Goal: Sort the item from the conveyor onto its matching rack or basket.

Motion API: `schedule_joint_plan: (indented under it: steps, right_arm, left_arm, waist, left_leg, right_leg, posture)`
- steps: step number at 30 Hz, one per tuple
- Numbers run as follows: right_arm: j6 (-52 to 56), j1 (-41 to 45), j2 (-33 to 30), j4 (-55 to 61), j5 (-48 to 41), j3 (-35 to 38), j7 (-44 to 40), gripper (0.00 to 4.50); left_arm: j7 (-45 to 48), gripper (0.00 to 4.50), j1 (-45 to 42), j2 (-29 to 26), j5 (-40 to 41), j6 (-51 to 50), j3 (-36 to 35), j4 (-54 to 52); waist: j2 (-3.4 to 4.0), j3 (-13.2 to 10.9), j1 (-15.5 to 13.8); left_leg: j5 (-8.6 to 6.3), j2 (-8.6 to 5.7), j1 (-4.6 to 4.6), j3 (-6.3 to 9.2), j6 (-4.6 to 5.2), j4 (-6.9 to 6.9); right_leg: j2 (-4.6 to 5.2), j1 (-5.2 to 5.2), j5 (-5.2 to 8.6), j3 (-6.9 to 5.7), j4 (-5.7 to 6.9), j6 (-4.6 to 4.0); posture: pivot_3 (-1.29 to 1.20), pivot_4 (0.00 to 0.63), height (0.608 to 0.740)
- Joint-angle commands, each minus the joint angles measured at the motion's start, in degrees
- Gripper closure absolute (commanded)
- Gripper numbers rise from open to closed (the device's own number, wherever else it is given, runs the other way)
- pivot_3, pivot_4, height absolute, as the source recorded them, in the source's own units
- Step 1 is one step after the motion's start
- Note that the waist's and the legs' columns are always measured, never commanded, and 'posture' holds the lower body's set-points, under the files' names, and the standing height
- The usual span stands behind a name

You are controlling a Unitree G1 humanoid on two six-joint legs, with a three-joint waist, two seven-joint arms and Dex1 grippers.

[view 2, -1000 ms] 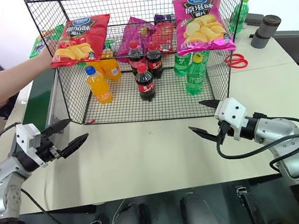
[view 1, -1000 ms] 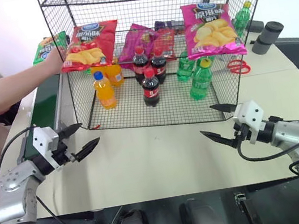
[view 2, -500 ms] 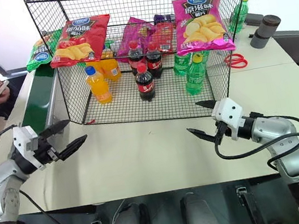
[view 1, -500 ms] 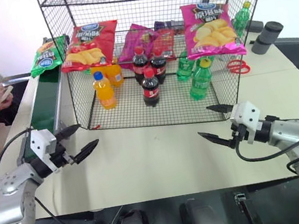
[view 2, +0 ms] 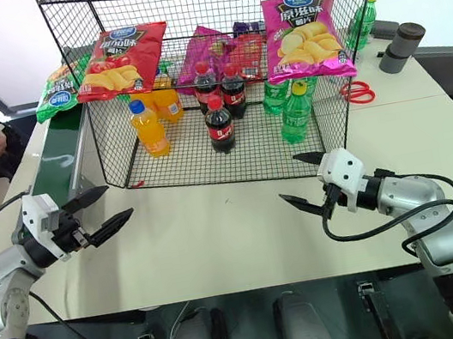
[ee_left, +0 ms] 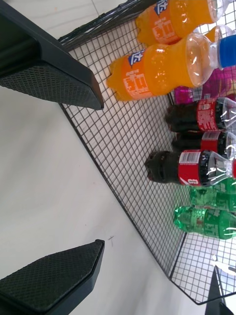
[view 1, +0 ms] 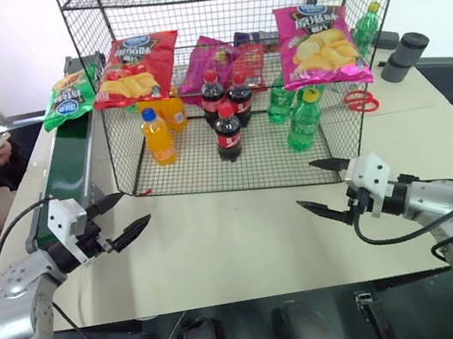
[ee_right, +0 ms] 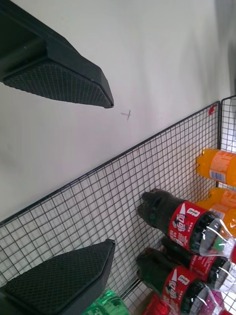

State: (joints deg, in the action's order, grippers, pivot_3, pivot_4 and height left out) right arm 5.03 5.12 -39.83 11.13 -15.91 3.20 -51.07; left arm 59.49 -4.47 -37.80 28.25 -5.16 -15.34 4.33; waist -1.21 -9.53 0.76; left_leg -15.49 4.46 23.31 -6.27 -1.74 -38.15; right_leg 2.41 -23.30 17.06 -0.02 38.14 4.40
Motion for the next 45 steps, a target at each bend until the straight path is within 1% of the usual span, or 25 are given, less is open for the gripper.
schedule_joint_plan:
  steps: [1,7,13,15,17,19,22,24,27,30,33,36,41,43,45]
  right_arm:
    - [-0.02,1.39,0.63,1.05,-0.64,-0.11,-0.03,0.05]
    - [3.55,3.69,2.68,1.1,-3.88,-1.33,-1.12,0.05]
    - [5.66,6.86,4.81,1.73,-5.09,-3.98,-2.42,0.05]
    - [7.27,7.71,5.31,2.56,-7.23,-5.03,-4.5,0.05]
    - [7.48,9.29,6.53,2.24,-7.72,-5.91,-4.84,0.05]
    - [8.8,11.07,7.88,1.94,-8.84,-6.88,-5.38,0.05]
    - [8.82,13.83,10.72,0.86,-7.82,-9.62,-5.36,0.05]
    - [8.34,15.22,12.45,0.0,-6.92,-12.15,-6.29,0.05]
    - [7.26,17.53,15.21,-2.7,-6.13,-13.92,-6.63,0.05]
    - [6.82,19.5,16.37,-5.24,-5.89,-14.48,-7.57,0.05]
    - [5.62,21.05,17.18,-7.37,-5.24,-14.73,-7.99,0.05]
    - [4.35,21.52,18.21,-8.58,-4.28,-15.87,-8.35,0.05]
    - [2.35,21.77,18.36,-9.75,-1.21,-19.7,-11.08,0.05]
    - [3.21,21.88,18.63,-10.47,-1.23,-20.51,-12.01,0.05]
    - [2.54,22.86,19.92,-11.47,-0.91,-20.36,-11.26,0.05]
  left_arm:
    - [0.38,0.0,0.36,-0.34,1.56,1.44,-2.74,-1.69]
    - [-0.69,0.0,1.28,-0.43,0.34,2.1,-3.8,-2.07]
    - [-3.4,0.0,3.95,-0.14,-2.3,6.84,-4.93,-3.11]
    - [-4.36,0.0,5.11,-0.54,-4.07,9.52,-5.6,-3.34]
    - [-5.8,0.0,6.06,-0.8,-5.76,12.41,-6.81,-3.52]
    - [-8.56,0.0,7.01,-1.6,-9.26,16.17,-8.22,-3.01]
    - [-13.45,0.0,9.56,-3.06,-17.11,23.84,-10.05,-2.09]
    - [-16.33,0.0,11.26,-3.62,-20.23,27.65,-11.67,-1.74]
    - [-19.08,0.0,14.7,-5.65,-25.88,33.57,-13.04,-0.1]
    - [-25.63,0.0,17.68,-8.49,-34.95,39.37,-14.81,2.89]
    - [-32.15,0.0,19.51,-9.65,-40.34,40.76,-16.77,4.6]
    - [-38.77,0.0,21.94,-9.05,-46.25,40.79,-17.98,4.48]
    - [-46.18,0.0,25.84,-8.68,-52.83,40.67,-17.38,4.38]
    - [-49.16,0.0,26.07,-9.23,-55.23,39.31,-17.84,4.45]
    - [-50.94,0.0,26.27,-10.38,-57.29,39.05,-17.09,5.2]
  waist:
    - [0.0,0.0,-0.04]
    - [0.0,0.0,-0.02]
    - [0.0,0.0,0.08]
    - [0.0,0.0,0.03]
    - [0.0,0.0,-0.01]
    - [-0.01,0.0,0.08]
    - [0.01,0.01,0.12]
    - [0.0,0.02,0.08]
    - [-0.01,0.03,0.17]
    - [-0.01,0.02,0.06]
    - [-0.03,0.04,-0.03]
    - [-0.06,0.05,0.06]
    - [-0.08,0.06,0.29]
    - [-0.08,0.07,0.26]
    - [-0.11,0.08,0.2]
  left_leg:
    - [0.0,0.0,0.0,0.0,0.0,0.0]
    - [0.0,0.0,0.0,0.0,0.0,0.0]
    - [0.0,0.01,0.0,0.01,0.0,0.0]
    - [0.0,0.03,0.0,0.03,0.0,0.0]
    - [0.0,0.03,0.01,0.02,0.0,0.01]
    - [0.0,0.03,0.01,0.02,0.0,0.01]
    - [0.0,0.04,0.0,0.01,0.0,0.01]
    - [-0.01,0.05,0.0,0.01,0.01,0.03]
    - [-0.01,0.06,0.02,-0.03,0.01,0.04]
    - [-0.01,0.07,0.02,-0.12,0.01,0.04]
    - [-0.01,0.08,0.02,-0.13,0.01,0.04]
    - [-0.01,0.15,0.03,-0.14,0.02,0.05]
    - [-0.01,0.19,0.03,-0.2,0.02,0.08]
    - [-0.01,0.2,0.03,-0.2,0.02,0.08]
    - [-0.01,0.21,0.02,-0.2,0.02,0.08]
  right_leg:
    - [0.0,0.0,0.0,0.0,0.0,0.0]
    - [0.0,0.0,0.0,0.0,0.0,0.0]
    - [0.01,0.0,0.0,0.0,0.0,0.0]
    - [0.0,-0.01,0.0,0.0,0.0,0.0]
    - [0.0,-0.01,0.0,0.0,0.0,0.0]
    - [0.02,-0.02,0.0,0.0,0.0,-0.01]
    - [0.01,-0.04,-0.01,0.0,0.01,-0.02]
    - [0.02,-0.06,0.0,0.0,0.01,-0.02]
    - [0.04,-0.08,0.0,0.0,0.0,-0.02]
    - [0.06,-0.1,0.0,-0.01,0.0,-0.03]
    - [0.14,-0.1,0.0,-0.04,0.0,-0.03]
    - [0.14,-0.1,0.0,-0.04,0.0,-0.03]
    - [0.12,-0.15,0.0,-0.03,0.01,-0.02]
    - [0.11,-0.16,0.0,-0.04,0.02,-0.03]
    - [0.12,-0.15,0.0,-0.04,0.04,-0.03]
  posture:
    - [0.0,0.15,0.74]
    - [0.0,0.15,0.74]
    - [0.0,0.15,0.74]
    - [0.0,0.15,0.74]
    - [0.0,0.15,0.74]
    - [0.0,0.15,0.74]
    - [0.0,0.15,0.74]
    - [0.0,0.15,0.74]
    - [0.0,0.15,0.74]
    - [0.0,0.15,0.74]
    - [0.0,0.15,0.74]
    - [0.0,0.15,0.74]
    - [0.0,0.15,0.74]
    - [0.0,0.15,0.74]
    - [0.0,0.15,0.74]
